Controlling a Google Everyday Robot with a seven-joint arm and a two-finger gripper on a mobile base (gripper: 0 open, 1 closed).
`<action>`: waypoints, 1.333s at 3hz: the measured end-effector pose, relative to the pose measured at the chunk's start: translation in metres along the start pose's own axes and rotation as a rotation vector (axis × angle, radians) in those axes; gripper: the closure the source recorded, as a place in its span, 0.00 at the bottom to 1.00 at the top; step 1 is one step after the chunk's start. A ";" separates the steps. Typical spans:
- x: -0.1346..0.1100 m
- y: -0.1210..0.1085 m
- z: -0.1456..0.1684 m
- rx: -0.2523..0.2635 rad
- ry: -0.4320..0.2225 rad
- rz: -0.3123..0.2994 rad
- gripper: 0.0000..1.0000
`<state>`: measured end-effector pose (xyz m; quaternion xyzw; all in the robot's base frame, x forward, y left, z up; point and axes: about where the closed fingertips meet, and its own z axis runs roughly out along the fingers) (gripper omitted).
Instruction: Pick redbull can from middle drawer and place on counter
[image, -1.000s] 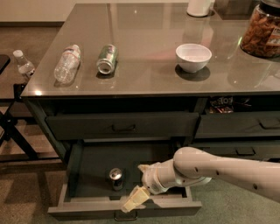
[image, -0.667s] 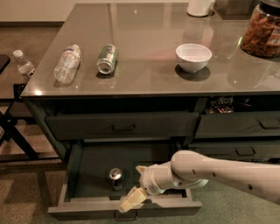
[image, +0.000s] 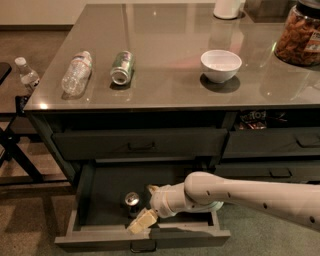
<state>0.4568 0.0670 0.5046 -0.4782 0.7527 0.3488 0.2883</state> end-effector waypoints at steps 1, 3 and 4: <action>0.007 -0.010 0.008 0.009 -0.018 0.015 0.00; 0.004 -0.038 0.025 0.027 -0.046 0.003 0.00; 0.007 -0.044 0.036 0.022 -0.060 0.014 0.00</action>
Offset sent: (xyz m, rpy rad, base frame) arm 0.0460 0.0037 -0.0302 0.0372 -0.0346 -0.0502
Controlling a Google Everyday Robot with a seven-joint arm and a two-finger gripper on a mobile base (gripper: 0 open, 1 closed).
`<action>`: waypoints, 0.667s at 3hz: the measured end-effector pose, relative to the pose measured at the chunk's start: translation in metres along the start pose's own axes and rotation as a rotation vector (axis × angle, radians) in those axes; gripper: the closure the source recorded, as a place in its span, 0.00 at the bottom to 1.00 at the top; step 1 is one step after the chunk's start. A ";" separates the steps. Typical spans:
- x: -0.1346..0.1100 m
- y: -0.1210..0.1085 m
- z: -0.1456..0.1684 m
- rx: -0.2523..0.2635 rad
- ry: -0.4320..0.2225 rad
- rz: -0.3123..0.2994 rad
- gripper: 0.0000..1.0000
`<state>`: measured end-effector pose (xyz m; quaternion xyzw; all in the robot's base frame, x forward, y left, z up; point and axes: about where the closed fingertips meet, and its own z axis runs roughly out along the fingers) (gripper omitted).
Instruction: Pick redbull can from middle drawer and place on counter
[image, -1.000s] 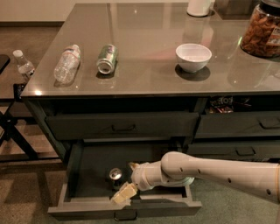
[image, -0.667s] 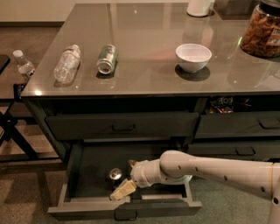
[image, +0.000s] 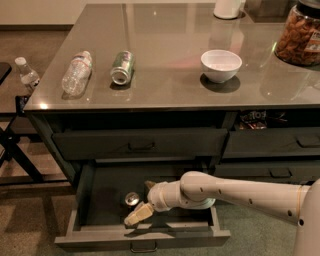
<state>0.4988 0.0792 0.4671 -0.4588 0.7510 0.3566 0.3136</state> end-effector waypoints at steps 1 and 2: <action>0.000 -0.004 0.009 -0.006 -0.012 0.003 0.00; -0.001 -0.007 0.017 -0.012 -0.028 0.011 0.00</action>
Offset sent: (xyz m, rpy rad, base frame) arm 0.0160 0.0152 -0.0153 0.0518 0.0098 -0.0141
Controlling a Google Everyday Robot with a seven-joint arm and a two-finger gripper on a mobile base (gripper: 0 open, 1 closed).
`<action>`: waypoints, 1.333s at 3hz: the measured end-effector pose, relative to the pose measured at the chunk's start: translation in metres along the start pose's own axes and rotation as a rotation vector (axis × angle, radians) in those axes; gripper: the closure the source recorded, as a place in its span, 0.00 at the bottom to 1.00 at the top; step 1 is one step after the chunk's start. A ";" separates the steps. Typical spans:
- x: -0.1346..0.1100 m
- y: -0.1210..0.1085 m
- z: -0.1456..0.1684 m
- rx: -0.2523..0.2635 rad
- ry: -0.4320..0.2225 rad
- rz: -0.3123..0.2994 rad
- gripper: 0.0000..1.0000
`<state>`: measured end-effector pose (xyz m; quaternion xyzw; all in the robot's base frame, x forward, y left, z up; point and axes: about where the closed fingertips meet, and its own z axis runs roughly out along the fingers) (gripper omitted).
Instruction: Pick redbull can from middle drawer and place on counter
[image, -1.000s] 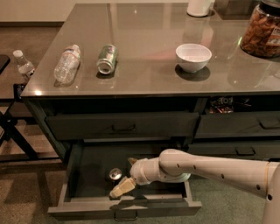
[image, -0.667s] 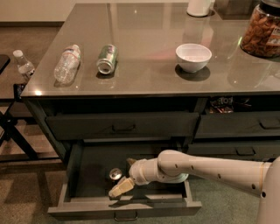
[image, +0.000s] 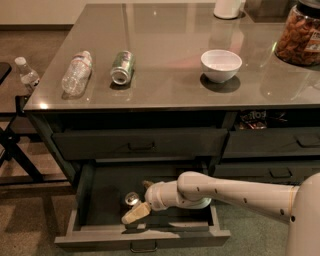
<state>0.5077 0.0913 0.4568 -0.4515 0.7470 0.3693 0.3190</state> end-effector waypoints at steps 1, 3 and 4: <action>0.001 -0.001 0.008 -0.007 -0.009 0.010 0.00; 0.007 -0.003 0.024 -0.025 -0.014 0.037 0.00; 0.007 -0.003 0.024 -0.025 -0.014 0.038 0.18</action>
Offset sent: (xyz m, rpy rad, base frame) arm 0.0079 0.0144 -0.0218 0.0303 0.0411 -0.0113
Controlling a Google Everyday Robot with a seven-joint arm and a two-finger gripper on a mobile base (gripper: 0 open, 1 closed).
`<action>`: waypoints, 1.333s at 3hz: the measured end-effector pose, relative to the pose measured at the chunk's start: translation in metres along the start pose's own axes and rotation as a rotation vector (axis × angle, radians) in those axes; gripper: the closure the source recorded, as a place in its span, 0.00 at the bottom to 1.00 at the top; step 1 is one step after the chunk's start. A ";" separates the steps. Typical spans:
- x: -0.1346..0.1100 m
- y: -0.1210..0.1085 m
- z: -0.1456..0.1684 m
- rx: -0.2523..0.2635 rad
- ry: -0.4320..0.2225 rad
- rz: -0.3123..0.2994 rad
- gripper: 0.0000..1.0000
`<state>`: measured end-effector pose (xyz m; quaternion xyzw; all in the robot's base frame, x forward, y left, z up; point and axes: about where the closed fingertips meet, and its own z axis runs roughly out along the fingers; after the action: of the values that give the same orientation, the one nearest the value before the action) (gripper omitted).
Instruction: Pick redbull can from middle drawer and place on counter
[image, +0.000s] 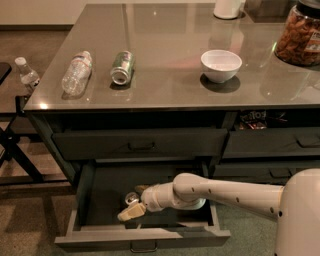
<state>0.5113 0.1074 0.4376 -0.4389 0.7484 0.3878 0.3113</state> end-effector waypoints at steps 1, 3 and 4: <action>0.000 0.000 0.000 0.000 0.000 0.000 0.41; 0.000 0.000 0.000 0.000 0.000 0.000 0.88; -0.009 0.007 -0.001 -0.013 0.001 0.017 1.00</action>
Offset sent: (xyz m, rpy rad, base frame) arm 0.0000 0.0000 0.0000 0.0000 0.0000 0.0000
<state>0.5089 0.1120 0.4473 -0.4347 0.7496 0.3951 0.3049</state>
